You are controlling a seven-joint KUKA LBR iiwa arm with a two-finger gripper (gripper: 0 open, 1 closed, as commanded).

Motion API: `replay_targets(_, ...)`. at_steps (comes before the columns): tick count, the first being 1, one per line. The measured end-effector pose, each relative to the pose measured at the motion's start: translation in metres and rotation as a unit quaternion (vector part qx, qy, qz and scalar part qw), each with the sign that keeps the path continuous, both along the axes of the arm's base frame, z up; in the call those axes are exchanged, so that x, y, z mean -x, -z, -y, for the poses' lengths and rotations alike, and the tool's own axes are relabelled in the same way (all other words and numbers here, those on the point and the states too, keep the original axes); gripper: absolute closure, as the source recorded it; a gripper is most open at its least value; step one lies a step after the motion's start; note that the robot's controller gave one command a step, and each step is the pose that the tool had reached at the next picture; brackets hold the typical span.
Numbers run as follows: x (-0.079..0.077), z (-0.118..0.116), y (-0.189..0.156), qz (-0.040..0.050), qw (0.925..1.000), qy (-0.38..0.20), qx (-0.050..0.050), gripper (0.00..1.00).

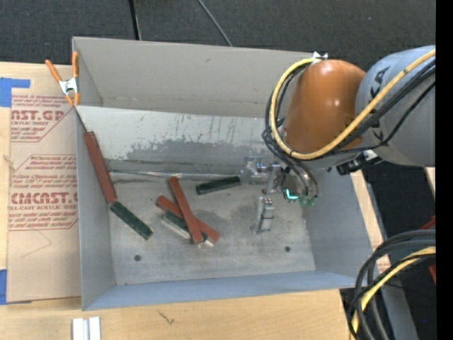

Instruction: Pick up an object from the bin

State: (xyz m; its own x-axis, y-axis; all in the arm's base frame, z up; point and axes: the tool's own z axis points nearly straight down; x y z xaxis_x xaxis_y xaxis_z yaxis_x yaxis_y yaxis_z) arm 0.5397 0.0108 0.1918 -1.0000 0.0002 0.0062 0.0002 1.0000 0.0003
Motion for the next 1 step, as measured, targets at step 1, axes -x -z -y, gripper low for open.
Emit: replay_targets(1,-0.0017,0.0000,-0.0038,0.0038,1.0000,0.000,0.000,0.00)
